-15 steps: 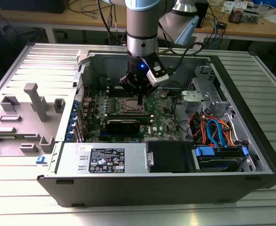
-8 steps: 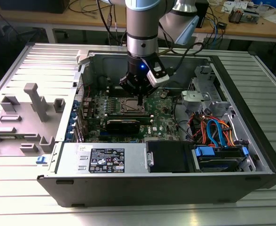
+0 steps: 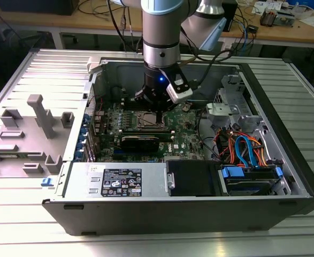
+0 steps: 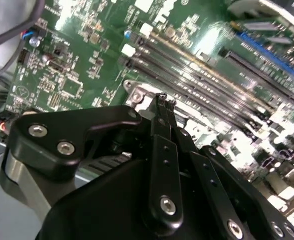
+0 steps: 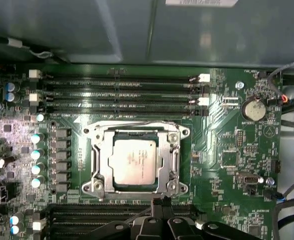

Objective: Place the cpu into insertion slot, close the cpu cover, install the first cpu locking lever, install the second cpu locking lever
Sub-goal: 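Install the second cpu locking lever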

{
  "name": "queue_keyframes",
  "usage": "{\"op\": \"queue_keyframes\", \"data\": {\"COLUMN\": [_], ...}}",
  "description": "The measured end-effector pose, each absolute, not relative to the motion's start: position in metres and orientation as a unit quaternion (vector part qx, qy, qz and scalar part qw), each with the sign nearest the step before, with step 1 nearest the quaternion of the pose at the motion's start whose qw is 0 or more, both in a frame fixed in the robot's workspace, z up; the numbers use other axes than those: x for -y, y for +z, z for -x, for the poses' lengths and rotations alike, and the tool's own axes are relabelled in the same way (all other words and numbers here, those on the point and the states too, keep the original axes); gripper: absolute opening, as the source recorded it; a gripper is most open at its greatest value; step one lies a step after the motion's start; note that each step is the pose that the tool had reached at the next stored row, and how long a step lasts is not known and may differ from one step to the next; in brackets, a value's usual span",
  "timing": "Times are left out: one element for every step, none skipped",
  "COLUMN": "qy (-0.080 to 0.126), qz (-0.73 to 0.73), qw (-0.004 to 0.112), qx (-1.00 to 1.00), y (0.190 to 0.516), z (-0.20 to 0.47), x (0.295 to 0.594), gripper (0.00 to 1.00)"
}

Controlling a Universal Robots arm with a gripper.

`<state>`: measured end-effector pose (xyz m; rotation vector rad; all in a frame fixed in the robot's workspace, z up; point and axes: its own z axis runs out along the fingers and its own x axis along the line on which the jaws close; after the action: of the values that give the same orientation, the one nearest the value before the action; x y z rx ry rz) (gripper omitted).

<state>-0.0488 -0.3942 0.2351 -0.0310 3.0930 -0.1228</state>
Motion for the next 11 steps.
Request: {"op": "queue_keyframes", "data": {"qy": [-0.039,-0.039,-0.039,-0.039,-0.039,-0.039,-0.039,-0.039,-0.038,-0.038,-0.038], "qz": [0.012,0.014,0.015,0.016,0.018,0.019,0.020,0.021,0.021,0.021,0.021], "qw": [0.023,0.023,0.023,0.023,0.023,0.023,0.023,0.024,0.023,0.023,0.023], "qx": [-0.999,-0.999,-0.999,-0.999,-0.999,-0.999,-0.999,-0.999,-0.999,-0.999,-0.999], "y": [0.235,0.235,0.235,0.235,0.235,0.235,0.235,0.235,0.235,0.235,0.235], "z": [0.051,0.053,0.054,0.055,0.058,0.063,0.067,0.071,0.076,0.076,0.076], "x": [0.396,0.398,0.399,0.400,0.402,0.403,0.403,0.404,0.404,0.403,0.403], "gripper": [0.11,0.11,0.11,0.11,0.11,0.11,0.11,0.11,0.11,0.11,0.11]}}
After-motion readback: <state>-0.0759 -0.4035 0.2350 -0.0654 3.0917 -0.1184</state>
